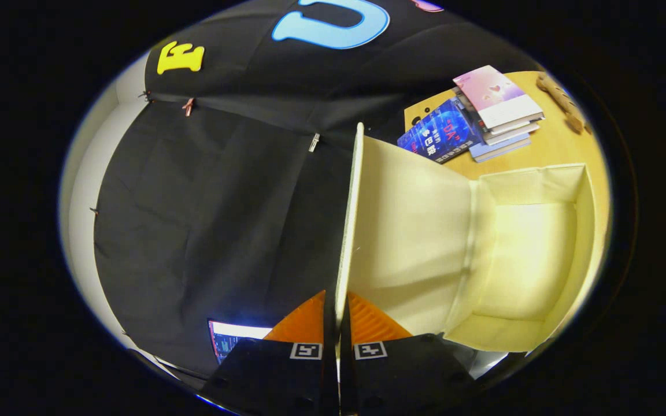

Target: Open the storage box then place both shoes into the box .Put the left shoe in first, then the right shoe, with the right side of both shoes facing outward in a uniform manner.

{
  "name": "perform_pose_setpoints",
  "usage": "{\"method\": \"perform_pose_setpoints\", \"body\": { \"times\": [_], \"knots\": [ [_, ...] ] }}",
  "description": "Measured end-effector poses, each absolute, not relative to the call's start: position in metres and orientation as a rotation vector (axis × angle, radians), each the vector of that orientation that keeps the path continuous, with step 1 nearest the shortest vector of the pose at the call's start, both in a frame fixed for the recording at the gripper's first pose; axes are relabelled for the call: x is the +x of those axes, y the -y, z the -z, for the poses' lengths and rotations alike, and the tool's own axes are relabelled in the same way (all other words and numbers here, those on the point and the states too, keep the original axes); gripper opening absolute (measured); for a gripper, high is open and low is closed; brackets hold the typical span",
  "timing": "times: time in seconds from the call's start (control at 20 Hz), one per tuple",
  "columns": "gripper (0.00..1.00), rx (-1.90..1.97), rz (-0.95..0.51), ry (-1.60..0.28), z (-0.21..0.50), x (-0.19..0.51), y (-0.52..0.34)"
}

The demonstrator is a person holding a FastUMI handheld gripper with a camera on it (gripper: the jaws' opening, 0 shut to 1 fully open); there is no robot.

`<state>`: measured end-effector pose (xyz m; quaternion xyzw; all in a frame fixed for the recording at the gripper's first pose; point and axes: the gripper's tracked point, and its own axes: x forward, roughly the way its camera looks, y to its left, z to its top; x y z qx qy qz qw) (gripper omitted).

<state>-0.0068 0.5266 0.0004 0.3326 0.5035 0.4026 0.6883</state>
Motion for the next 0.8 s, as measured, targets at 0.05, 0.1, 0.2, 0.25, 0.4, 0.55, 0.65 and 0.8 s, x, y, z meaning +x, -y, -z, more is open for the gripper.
{"method": "perform_pose_setpoints", "body": {
  "times": [0.05,0.1,0.2,0.25,0.4,0.55,0.65,0.8],
  "knots": [
    [0.06,0.722,-0.898,-1.123,0.006,-0.009,-0.539],
    [0.08,0.699,-0.903,-1.117,0.012,-0.008,-0.552],
    [0.08,0.653,-0.893,-1.109,0.033,-0.008,-0.575],
    [0.10,0.642,-0.890,-1.108,0.042,-0.009,-0.584],
    [0.32,0.560,-0.857,-1.092,0.072,-0.006,-0.592],
    [0.77,0.495,-0.861,-0.988,0.073,-0.001,-0.577],
    [0.97,0.444,-0.840,-0.879,0.069,0.010,-0.549],
    [0.97,0.401,-0.778,-0.737,0.053,0.026,-0.493]
  ]
}}
